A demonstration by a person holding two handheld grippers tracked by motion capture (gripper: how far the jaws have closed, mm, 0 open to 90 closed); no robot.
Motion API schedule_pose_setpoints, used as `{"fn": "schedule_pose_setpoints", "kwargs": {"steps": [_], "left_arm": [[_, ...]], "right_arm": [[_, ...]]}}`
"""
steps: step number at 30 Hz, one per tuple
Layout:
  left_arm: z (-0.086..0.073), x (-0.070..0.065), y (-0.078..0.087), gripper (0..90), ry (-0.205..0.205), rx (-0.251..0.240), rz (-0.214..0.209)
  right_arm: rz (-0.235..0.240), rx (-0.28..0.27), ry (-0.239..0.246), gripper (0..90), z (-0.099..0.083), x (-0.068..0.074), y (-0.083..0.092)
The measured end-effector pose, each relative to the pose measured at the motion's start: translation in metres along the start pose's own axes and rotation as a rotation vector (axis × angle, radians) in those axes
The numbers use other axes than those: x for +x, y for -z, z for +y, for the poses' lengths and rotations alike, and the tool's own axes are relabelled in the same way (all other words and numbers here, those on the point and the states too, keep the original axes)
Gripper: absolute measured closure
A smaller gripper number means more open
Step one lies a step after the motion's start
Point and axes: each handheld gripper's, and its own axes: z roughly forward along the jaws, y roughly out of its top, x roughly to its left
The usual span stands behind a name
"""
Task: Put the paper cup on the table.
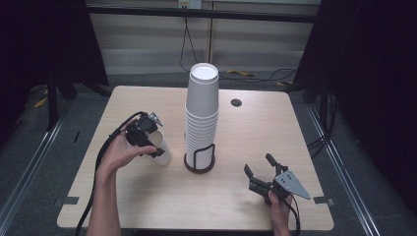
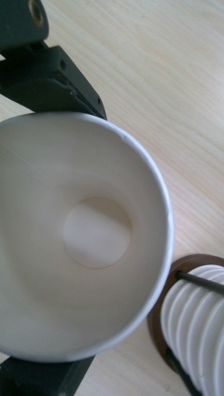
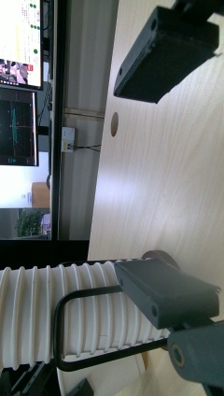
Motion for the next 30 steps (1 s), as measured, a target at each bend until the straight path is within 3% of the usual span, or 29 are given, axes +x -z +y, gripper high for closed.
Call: {"fn": "schedule_pose_setpoints", "kwargs": {"steps": [4, 9, 14, 21, 22, 30], "left_arm": [[0.002, -0.001, -0.009, 5.0, 0.003, -0.025, 0.015], [0.0, -0.003, -0.015, 4.8, 0.026, -0.092, 0.027], [-0.003, -0.005, -0.021, 4.1, 0.053, -0.143, 0.014], [-0.011, -0.006, -0.024, 3.8, 0.059, -0.207, 0.009], [-0.012, -0.007, -0.026, 3.8, 0.081, -0.224, 0.016], [-0.021, -0.007, -0.032, 4.2, 0.117, -0.292, 0.004]], "right_arm": [[0.0, 0.0, 0.001, 13.4, 0.0, 0.0, 0.0], [0.0, 0.001, -0.002, 13.4, 0.0, 0.0, 0.0], [0.0, 0.001, -0.001, 13.4, 0.0, 0.0, 0.0], [0.0, 0.001, -0.001, 13.4, 0.0, 0.0, 0.0], [0.0, 0.0, 0.0, 13.4, 0.0, 0.0, 0.0], [-0.006, 0.002, -0.002, 13.4, 0.0, 0.0, 0.0]]}}
